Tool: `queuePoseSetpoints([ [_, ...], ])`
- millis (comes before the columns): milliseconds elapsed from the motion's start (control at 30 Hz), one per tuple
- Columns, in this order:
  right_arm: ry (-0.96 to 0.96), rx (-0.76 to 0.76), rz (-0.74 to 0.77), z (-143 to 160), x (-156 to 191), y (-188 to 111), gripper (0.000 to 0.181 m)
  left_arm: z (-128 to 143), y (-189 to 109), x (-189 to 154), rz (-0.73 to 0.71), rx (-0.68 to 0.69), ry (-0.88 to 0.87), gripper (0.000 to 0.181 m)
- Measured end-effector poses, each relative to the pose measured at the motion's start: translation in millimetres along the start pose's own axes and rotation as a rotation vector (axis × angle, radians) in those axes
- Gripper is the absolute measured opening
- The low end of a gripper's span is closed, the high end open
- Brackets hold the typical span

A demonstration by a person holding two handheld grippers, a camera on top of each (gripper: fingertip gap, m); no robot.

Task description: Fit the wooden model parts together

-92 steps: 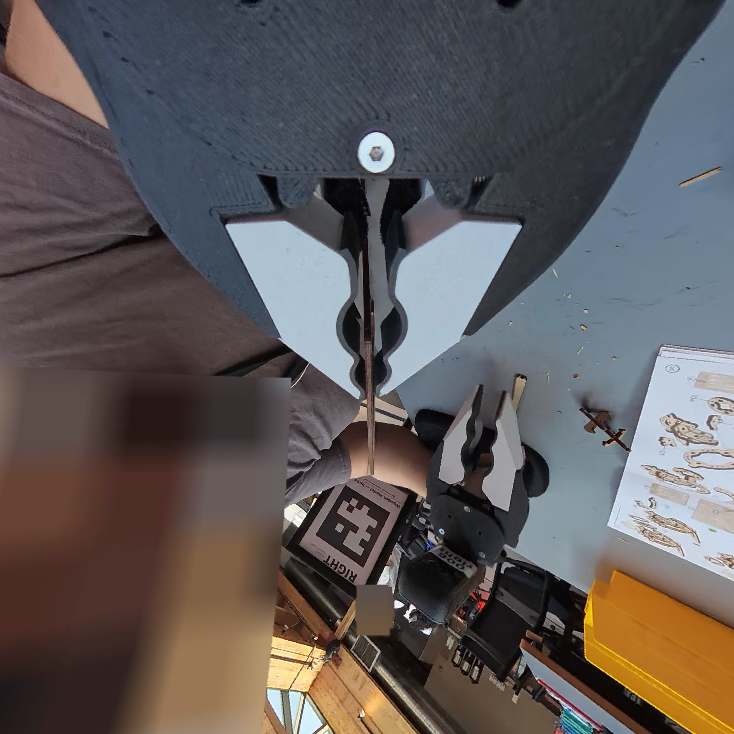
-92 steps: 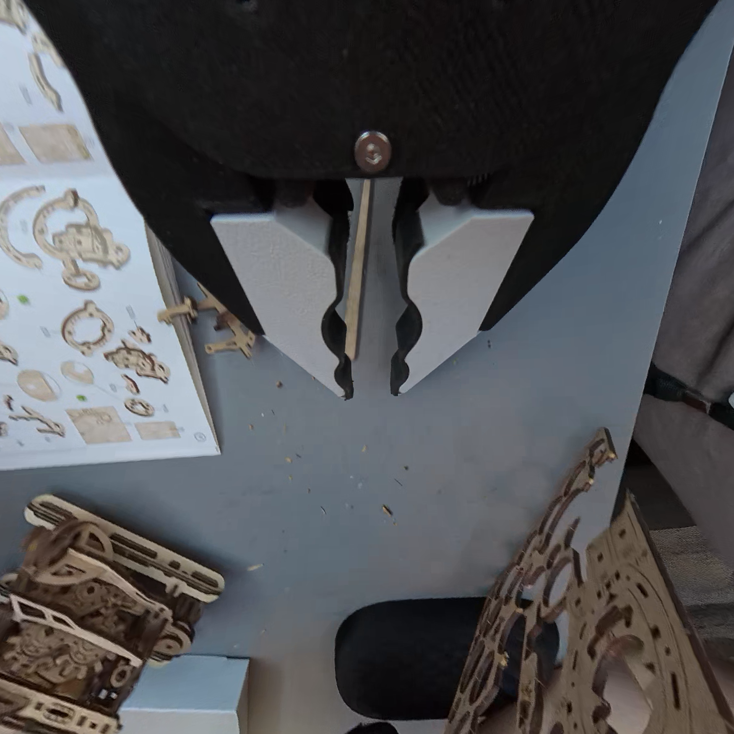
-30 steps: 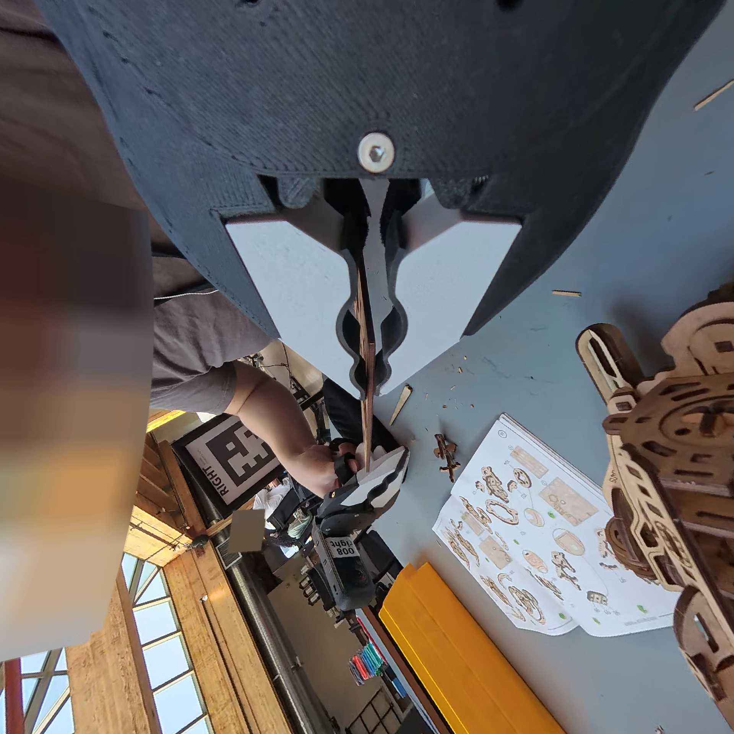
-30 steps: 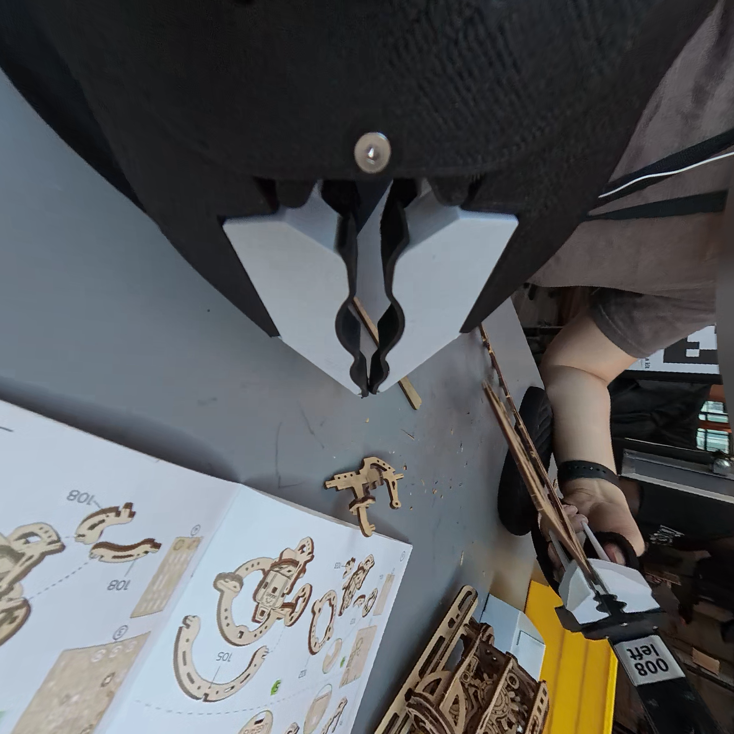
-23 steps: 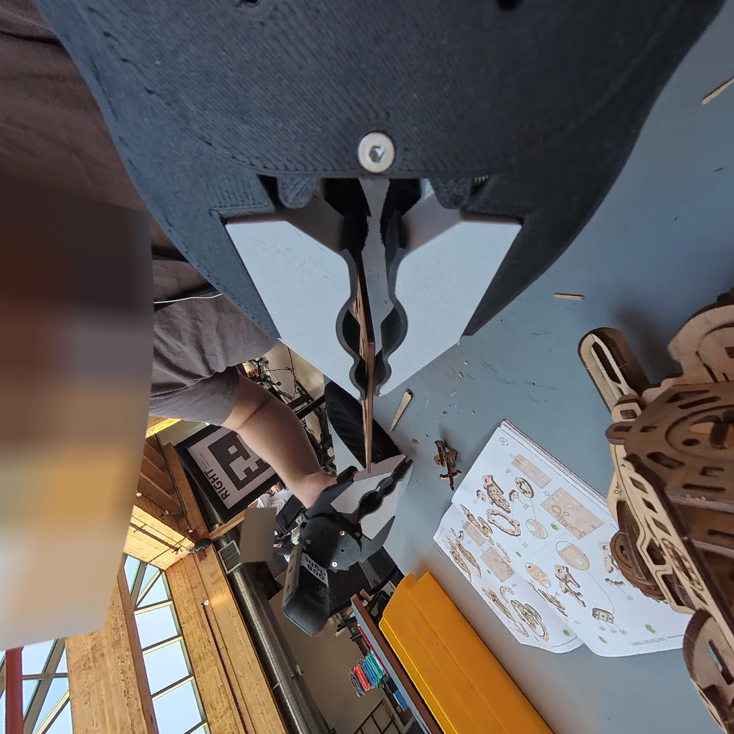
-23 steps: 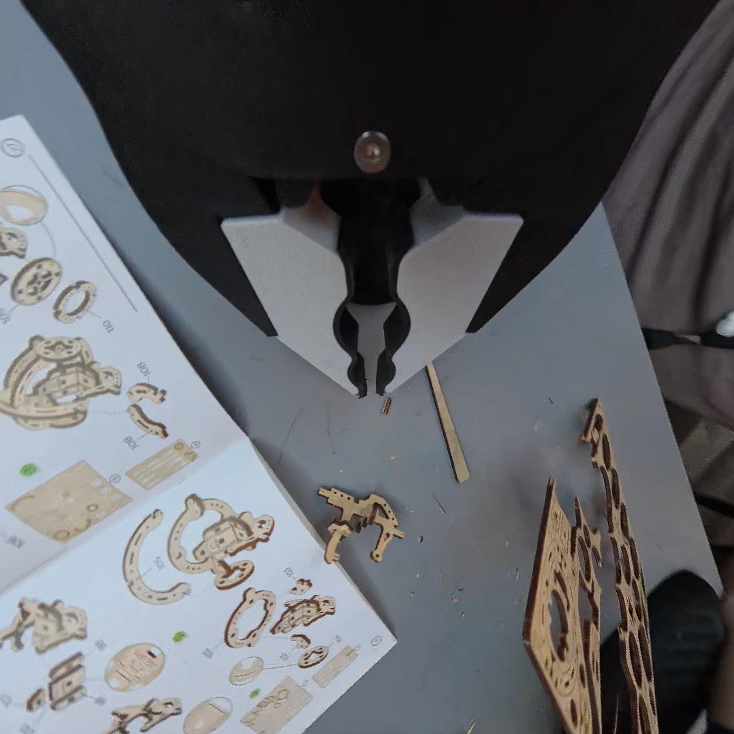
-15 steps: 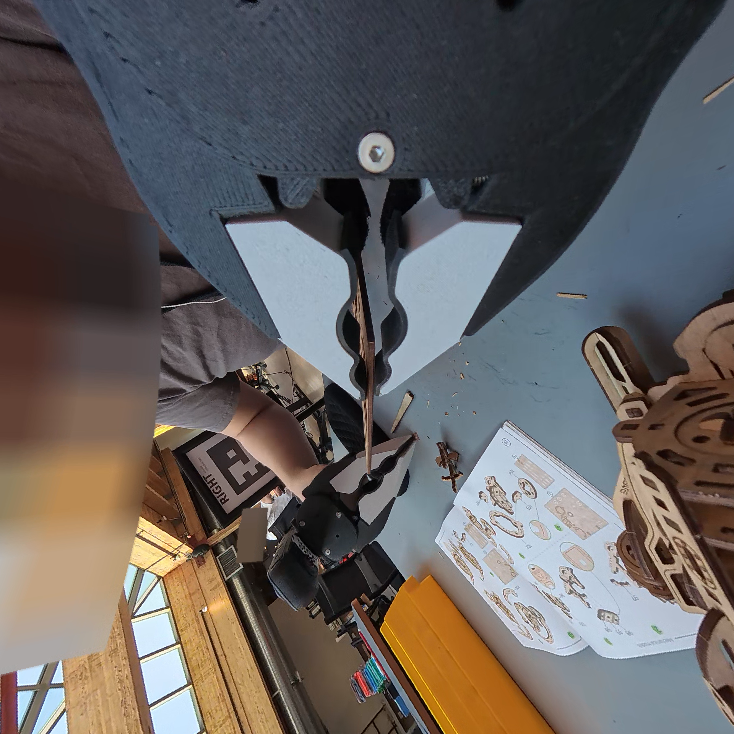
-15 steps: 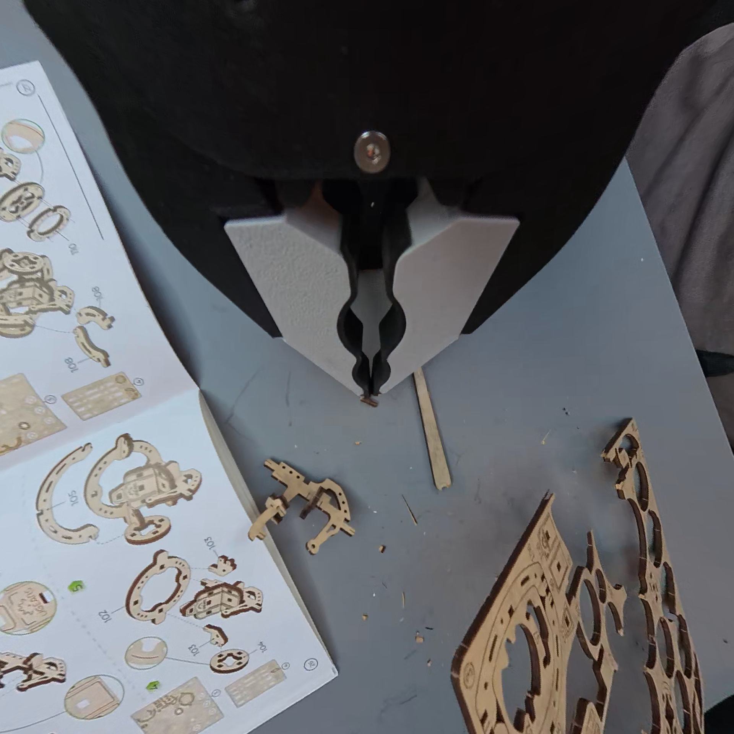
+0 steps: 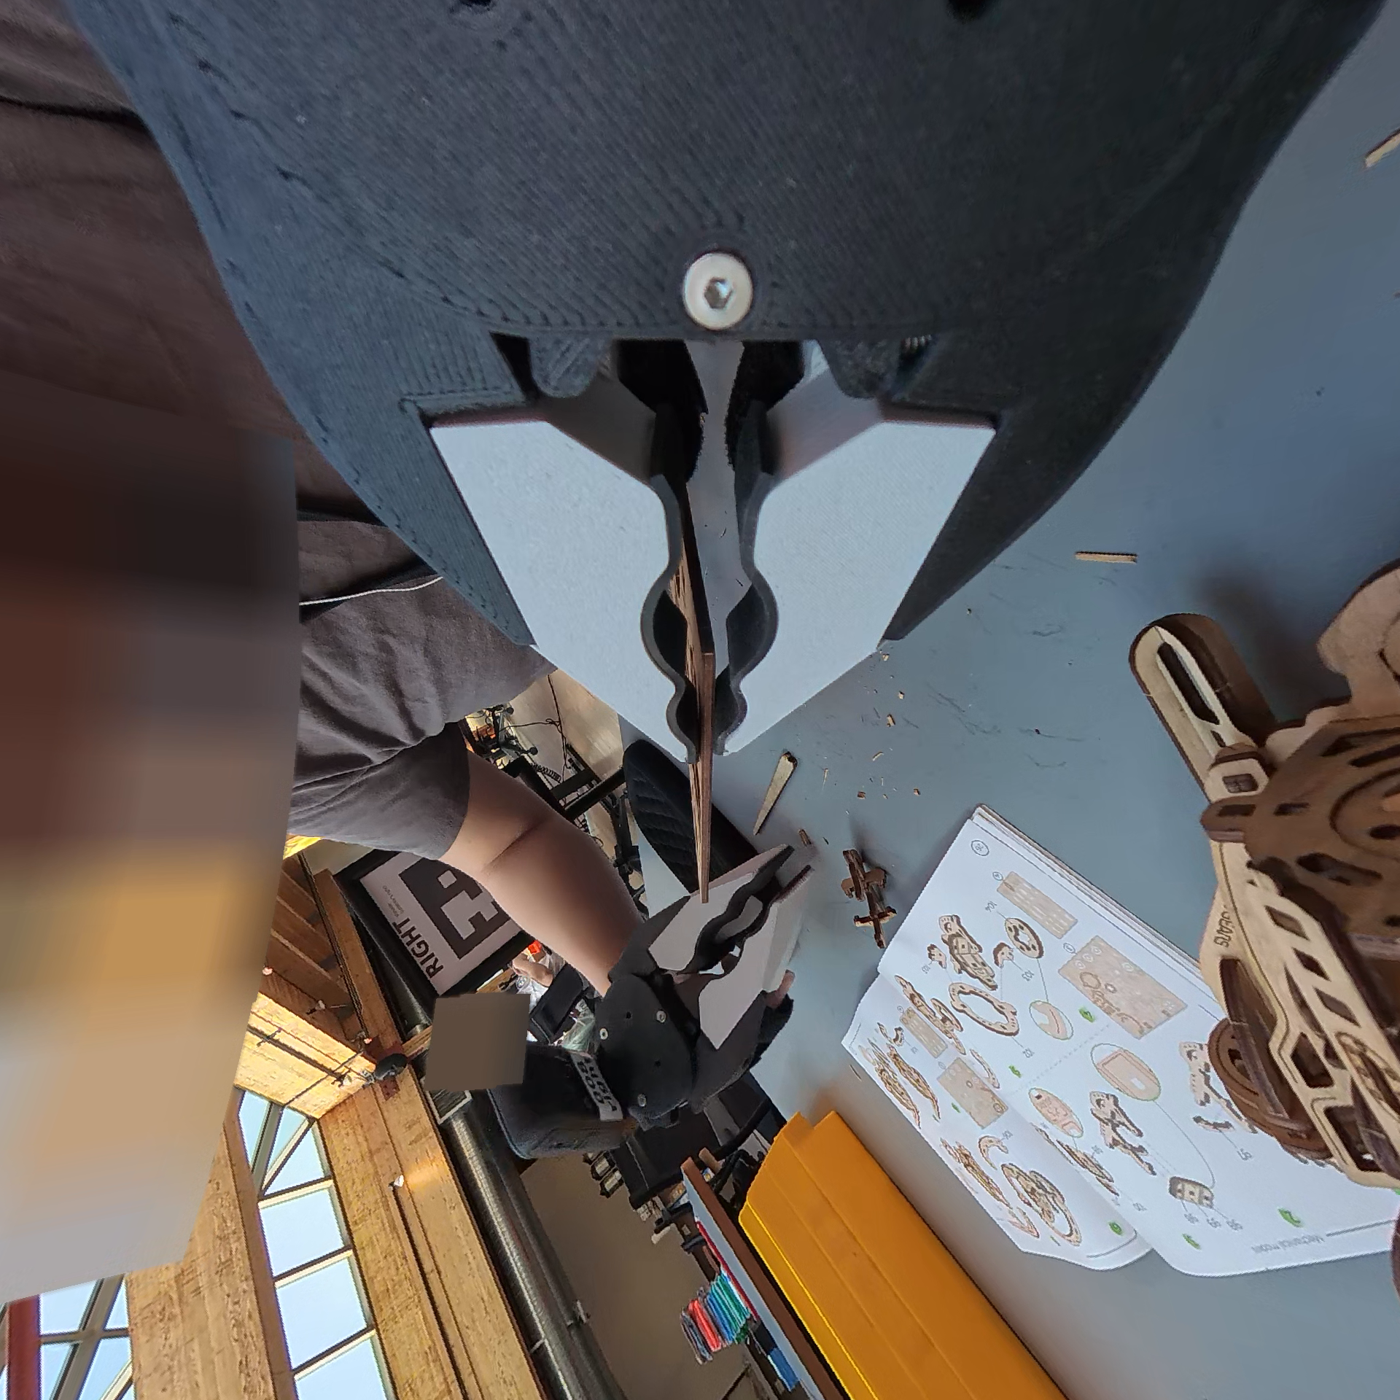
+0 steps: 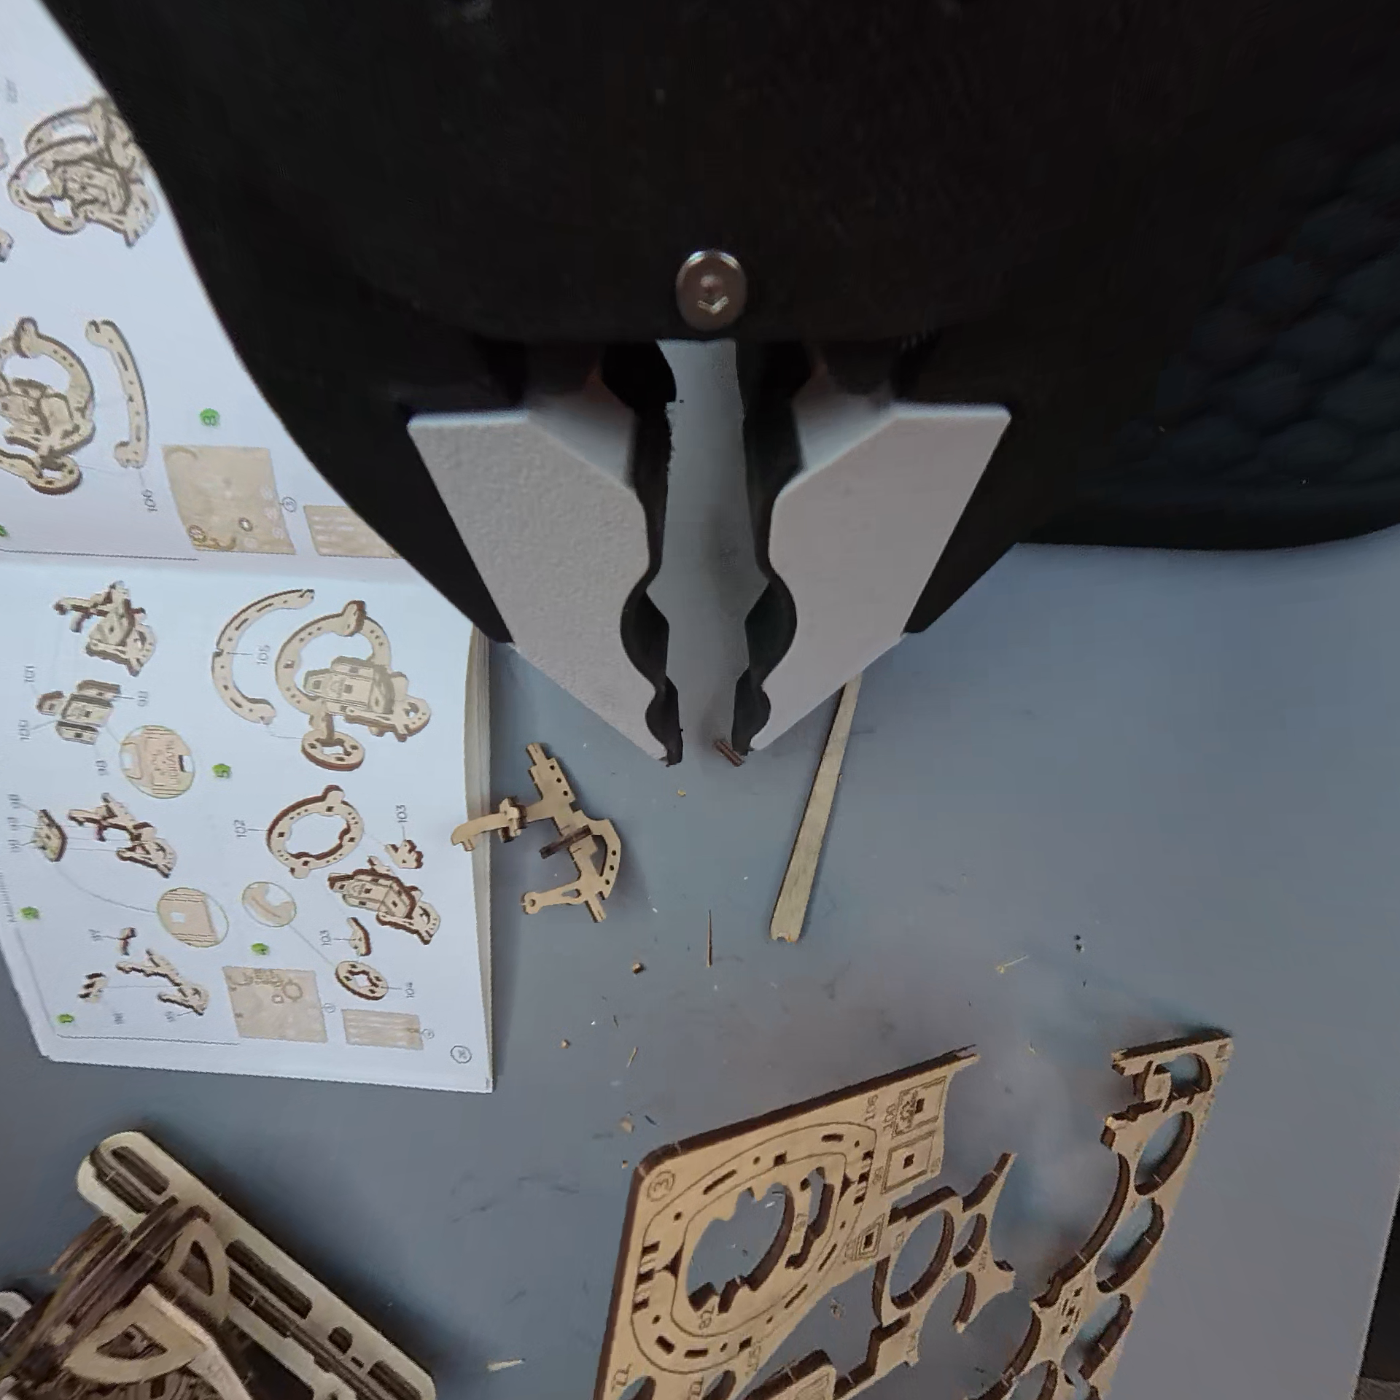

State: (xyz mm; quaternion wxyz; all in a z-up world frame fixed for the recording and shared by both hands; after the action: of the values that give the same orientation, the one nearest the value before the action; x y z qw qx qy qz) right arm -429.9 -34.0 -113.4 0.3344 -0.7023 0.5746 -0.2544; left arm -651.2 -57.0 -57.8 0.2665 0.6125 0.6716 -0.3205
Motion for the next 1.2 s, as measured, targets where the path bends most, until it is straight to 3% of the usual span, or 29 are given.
queuePoseSetpoints([
  [100,0.011,0.008,-0.104,5,1,7,0.008,0,0,1,0.000,0.001,-0.006,0.000],
  [333,0.048,-0.035,-0.173,7,0,9,0.001,1,-1,4,-0.001,0.002,-0.016,0.000],
  [467,0.182,-0.076,-0.199,3,1,6,0.000,0,-1,3,0.001,-0.002,-0.016,0.000],
  [567,0.347,-0.183,-0.234,-17,3,-8,0.000,-3,0,-2,-0.002,-0.021,0.001,0.000],
  [700,0.366,-0.263,-0.145,-56,8,-39,0.000,-10,1,-13,-0.052,-0.050,0.074,0.000],
  [867,0.385,-0.225,-0.024,-93,19,-56,0.000,-14,5,-21,-0.124,-0.068,0.136,0.000],
  [1067,0.503,-0.340,-0.040,-146,25,-33,0.000,-12,21,-29,-0.156,-0.097,0.172,0.000],
  [1200,0.585,-0.366,-0.069,-150,26,-11,0.000,-10,23,-26,-0.179,-0.097,0.162,0.000],
])
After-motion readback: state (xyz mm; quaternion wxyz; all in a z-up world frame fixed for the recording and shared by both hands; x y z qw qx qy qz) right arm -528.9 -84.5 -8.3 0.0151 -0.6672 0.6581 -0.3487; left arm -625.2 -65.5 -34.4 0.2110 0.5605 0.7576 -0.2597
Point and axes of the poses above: each gripper's, where its closed fingertips meet, y out along the fingers, z out of its underside, x = y × z across the jaws, the point moved 4 cm from there along -y, back along the fingers, and after that the axes turned 2 degrees about y, right-handed, at the moved point
